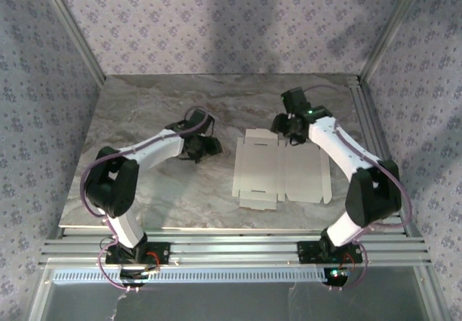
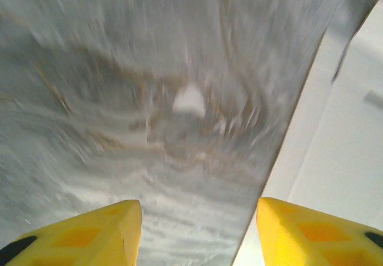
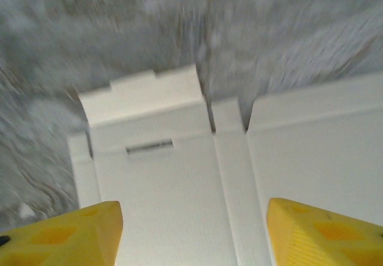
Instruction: Fold the paper box
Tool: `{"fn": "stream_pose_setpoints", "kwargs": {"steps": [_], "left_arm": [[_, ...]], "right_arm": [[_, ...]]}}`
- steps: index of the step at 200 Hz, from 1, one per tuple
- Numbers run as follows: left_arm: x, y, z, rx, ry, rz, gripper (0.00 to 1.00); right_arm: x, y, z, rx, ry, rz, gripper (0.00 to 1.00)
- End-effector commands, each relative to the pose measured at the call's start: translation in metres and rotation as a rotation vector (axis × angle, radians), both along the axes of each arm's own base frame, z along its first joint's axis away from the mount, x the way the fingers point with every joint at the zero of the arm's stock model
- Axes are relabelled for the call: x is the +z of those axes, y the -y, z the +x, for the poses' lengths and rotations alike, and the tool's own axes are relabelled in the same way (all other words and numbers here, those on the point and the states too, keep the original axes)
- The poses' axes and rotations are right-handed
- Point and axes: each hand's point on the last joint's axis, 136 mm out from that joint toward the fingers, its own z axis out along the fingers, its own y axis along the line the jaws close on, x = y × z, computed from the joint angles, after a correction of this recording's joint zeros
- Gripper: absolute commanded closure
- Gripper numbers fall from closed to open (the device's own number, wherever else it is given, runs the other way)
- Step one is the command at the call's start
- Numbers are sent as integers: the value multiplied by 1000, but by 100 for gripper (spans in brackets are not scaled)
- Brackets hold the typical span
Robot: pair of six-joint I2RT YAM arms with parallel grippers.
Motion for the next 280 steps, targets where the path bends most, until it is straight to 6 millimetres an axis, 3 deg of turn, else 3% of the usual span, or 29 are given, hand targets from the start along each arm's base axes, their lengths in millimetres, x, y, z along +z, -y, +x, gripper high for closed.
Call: {"fn": "stream_pose_setpoints", "kwargs": {"steps": [1,17,31,43,63,97,119,136,148,164,185,214,243,280], "left_arm": [[-5,27,-19,-73,-6,-95,47],[-10,35,-32,-98,-3,-96,47],[-10,41,-46,-119,-2,-95,47],[-5,48,-57,-126,-8,-115,47],[8,69,-77,-171,20,-132,48],[23,110,-116,-211,23,-180,49],[15,136,-146,-169,-42,-251,50],[-5,126,-165,-40,-140,-245,46],[-12,130,-174,58,-180,-359,45],[-5,146,-178,125,-189,-519,44],[1,171,-184,155,-227,-607,43],[-18,189,-187,231,-270,-687,43],[-37,190,-178,284,-264,-680,51],[-39,160,-147,333,-154,-569,61]], "right_arm": [[-17,-33,-24,20,-81,56,37],[-38,-30,-46,5,-119,50,37],[-39,-20,-53,-15,-89,46,35],[-28,-7,-41,15,-25,-5,32],[-2,-5,1,186,22,-86,31],[0,6,41,228,-50,-111,32],[1,16,52,213,-45,-62,32],[0,14,51,215,-42,3,32],[0,6,47,227,-33,46,32],[-2,-2,40,244,-28,70,32],[-5,-9,27,255,-33,85,32],[-6,-6,9,249,-30,108,32],[-12,-4,-6,240,-42,130,32],[-6,-4,-12,238,-17,149,32]]}}
